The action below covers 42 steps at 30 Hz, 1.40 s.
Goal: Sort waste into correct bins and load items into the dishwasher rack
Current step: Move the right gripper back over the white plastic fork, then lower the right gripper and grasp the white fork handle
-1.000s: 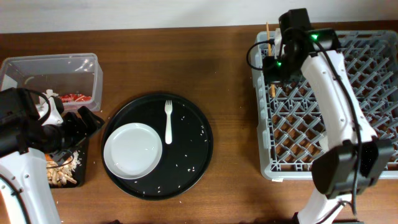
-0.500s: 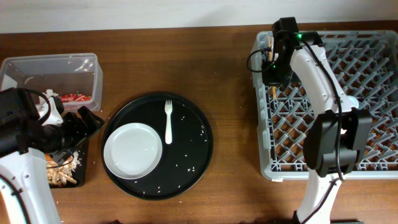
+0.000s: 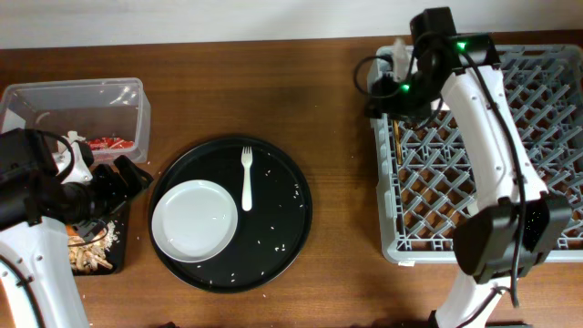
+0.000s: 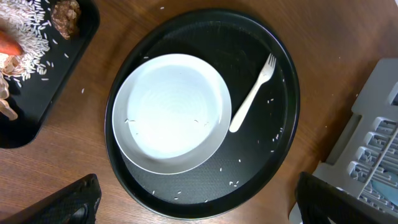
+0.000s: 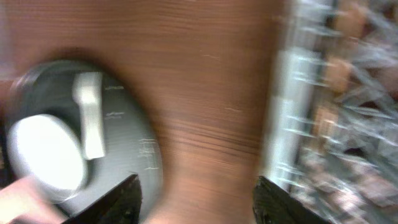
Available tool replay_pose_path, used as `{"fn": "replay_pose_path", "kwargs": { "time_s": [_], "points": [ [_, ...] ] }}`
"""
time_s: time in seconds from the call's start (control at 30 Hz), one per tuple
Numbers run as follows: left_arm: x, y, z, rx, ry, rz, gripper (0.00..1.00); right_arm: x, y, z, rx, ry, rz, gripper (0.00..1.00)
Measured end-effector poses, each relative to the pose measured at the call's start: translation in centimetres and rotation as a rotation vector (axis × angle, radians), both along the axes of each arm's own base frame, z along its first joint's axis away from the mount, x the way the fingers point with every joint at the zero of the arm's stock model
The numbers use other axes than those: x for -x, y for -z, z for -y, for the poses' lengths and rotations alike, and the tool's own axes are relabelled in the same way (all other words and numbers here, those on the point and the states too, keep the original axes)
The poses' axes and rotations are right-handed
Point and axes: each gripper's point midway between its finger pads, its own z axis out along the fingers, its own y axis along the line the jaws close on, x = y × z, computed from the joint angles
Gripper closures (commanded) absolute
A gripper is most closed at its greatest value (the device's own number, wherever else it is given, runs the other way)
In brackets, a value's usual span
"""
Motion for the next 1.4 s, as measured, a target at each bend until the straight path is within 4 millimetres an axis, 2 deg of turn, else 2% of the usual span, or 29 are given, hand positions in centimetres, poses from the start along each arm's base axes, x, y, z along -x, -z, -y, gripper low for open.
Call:
{"fn": "replay_pose_path", "kwargs": {
  "time_s": [0.1,0.17,0.2,0.23,0.33,0.37,0.4,0.57,0.63,0.83,0.93,1.07,1.1,1.13,1.27,1.4],
  "points": [
    [0.0,0.0,0.0,0.000,0.000,0.000,0.01,0.8,-1.3,-6.8,-0.104,-0.138,0.046,0.37],
    [0.0,0.0,0.0,0.000,0.000,0.000,0.01,2.3,-0.6,-10.8,-0.032,-0.157,0.044,0.32],
    [0.0,0.0,0.0,0.000,0.000,0.000,0.01,2.7,0.0,-12.2,0.029,-0.142,0.053,0.31],
    [0.0,0.0,0.0,0.000,0.000,0.000,0.01,3.5,1.4,-15.2,0.114,-0.117,0.071,0.31],
    [0.0,0.0,0.0,0.000,0.000,-0.001,0.01,3.2,3.2,-18.2,0.166,-0.058,0.114,0.32],
    [0.0,0.0,0.0,0.000,0.000,0.000,0.01,3.2,4.5,-19.1,0.189,-0.029,0.110,0.32],
    [0.0,0.0,0.0,0.000,0.000,0.000,0.01,3.4,6.9,-20.3,0.229,-0.009,0.093,0.33],
    [0.0,0.0,0.0,0.000,0.000,0.000,0.01,3.2,14.0,-22.2,0.296,0.004,0.043,0.33],
    [0.0,0.0,0.0,0.000,0.000,0.000,0.01,3.2,15.5,-23.2,0.294,-0.004,0.047,0.33],
    [0.0,0.0,0.0,0.000,0.000,0.000,0.01,2.7,16.4,-24.9,0.258,0.006,0.074,0.39],
    [0.0,0.0,0.0,0.000,0.000,0.000,0.01,3.2,17.3,-25.6,0.264,0.006,0.072,0.40],
    [0.0,0.0,0.0,0.000,0.000,0.000,0.01,3.4,19.3,-25.6,0.297,0.011,0.059,0.41],
    [0.0,0.0,0.0,0.000,0.000,0.000,0.01,3.5,19.3,-25.6,0.300,0.010,0.062,0.41],
    [0.0,0.0,0.0,0.000,0.000,0.000,0.01,3.5,19.3,-25.6,0.302,0.010,0.064,0.44],
    [0.0,0.0,0.0,0.000,0.000,0.000,0.01,3.5,19.4,-25.0,0.334,0.017,0.071,0.64],
    [0.0,0.0,0.0,0.000,0.000,0.000,0.01,3.7,19.5,-24.3,0.367,0.022,0.065,0.66]
  ]
}}
